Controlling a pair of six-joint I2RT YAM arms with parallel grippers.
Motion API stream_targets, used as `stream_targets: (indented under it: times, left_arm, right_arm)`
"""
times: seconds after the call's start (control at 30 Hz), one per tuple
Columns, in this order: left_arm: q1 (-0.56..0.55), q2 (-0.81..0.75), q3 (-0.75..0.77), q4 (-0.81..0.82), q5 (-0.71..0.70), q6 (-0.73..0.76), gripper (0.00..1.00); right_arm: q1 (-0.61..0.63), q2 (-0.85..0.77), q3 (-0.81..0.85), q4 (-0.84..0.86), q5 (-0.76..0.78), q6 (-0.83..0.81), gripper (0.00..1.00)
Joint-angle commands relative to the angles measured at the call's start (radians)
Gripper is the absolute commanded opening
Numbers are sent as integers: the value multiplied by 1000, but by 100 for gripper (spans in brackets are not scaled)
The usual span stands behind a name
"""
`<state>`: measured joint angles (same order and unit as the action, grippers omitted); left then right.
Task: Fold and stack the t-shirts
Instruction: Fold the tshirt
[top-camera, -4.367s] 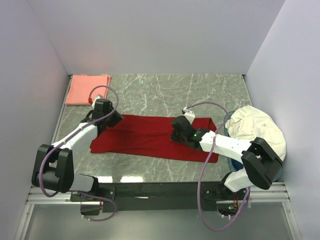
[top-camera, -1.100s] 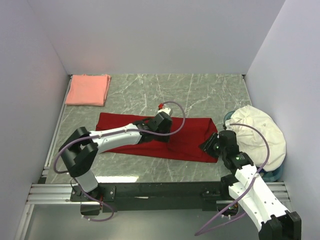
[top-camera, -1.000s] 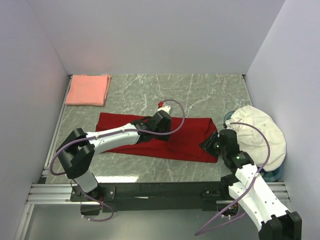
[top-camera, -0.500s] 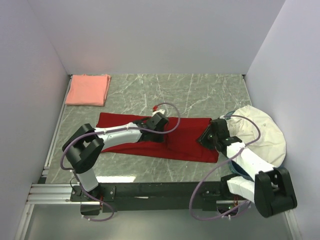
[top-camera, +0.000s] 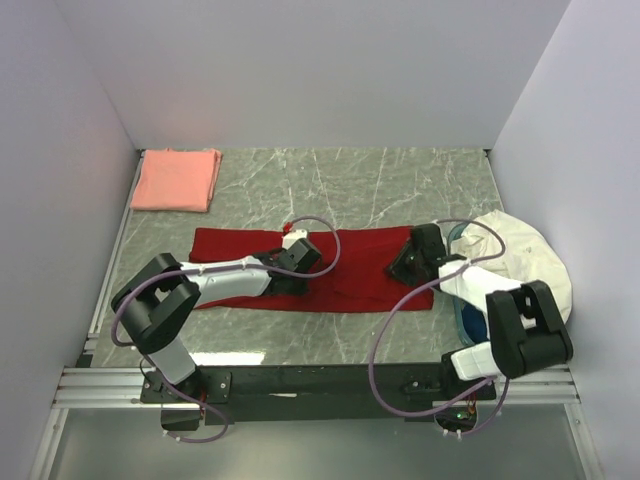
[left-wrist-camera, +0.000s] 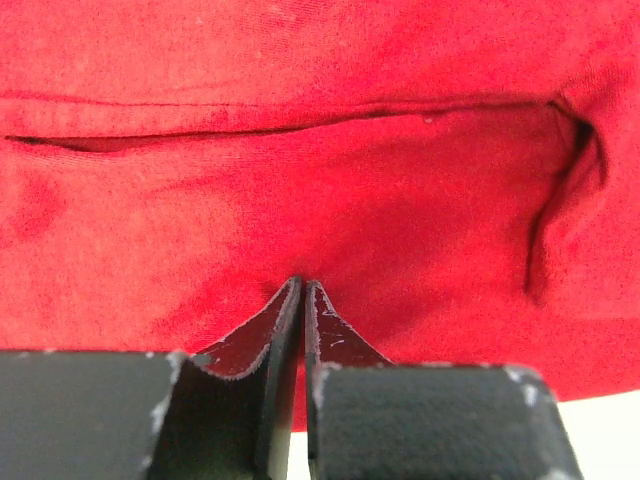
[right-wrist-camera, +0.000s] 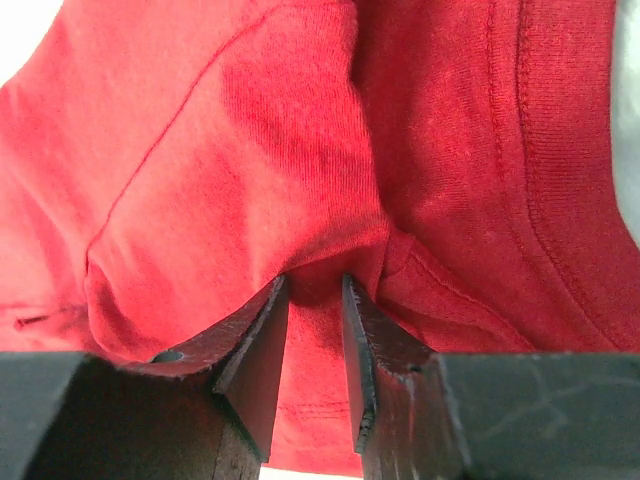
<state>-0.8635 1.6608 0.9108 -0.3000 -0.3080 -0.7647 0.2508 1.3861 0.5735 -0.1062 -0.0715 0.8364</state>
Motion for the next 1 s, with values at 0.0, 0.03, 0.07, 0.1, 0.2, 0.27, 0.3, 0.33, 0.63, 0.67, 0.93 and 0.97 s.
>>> stream_targets:
  times: [0.0,0.03,0.07,0.1,0.2,0.27,0.3,0.33,0.63,0.67,0.93,0.97]
  left_arm:
    - [-25,-25,-39,-28,-33,-53,12]
    - [-31,-27,-44,-28,-22,-68,12]
    - [-41,-29,-44,-30,-14,-83,12]
    - [-49,-26,-46,-30,-8,-117,12]
    - [-81,-15,-46,-14,10,-178,13]
    - [-100,-4,-43,2,21,-208,13]
    - [-103,8,-41,27,45,-229,14]
    - [-104,16,-35,41,64,-243,14]
    - [-106,117,64,202,274,-400,18]
    - [-106,129,83,225,291,-407,18]
    - [-94,226,267,292,423,-387,20]
    - [-92,226,275,291,434,-380,20]
  right_arm:
    - [2,97,81,-38,42,-40,36]
    - [1,122,109,-52,50,-46,36]
    - [2,172,139,-88,50,-59,36]
    - [2,203,210,-107,44,-71,36]
    - [1,324,363,-203,58,-103,36]
    - [2,375,428,-227,62,-121,35]
    - [1,417,486,-251,67,-125,35]
    - [1,438,515,-260,70,-129,35]
    - [-1,657,828,-461,93,-138,31]
    - [-1,654,822,-454,88,-151,31]
    - [-5,588,864,-460,107,-232,32]
    - [-7,581,909,-486,116,-243,32]
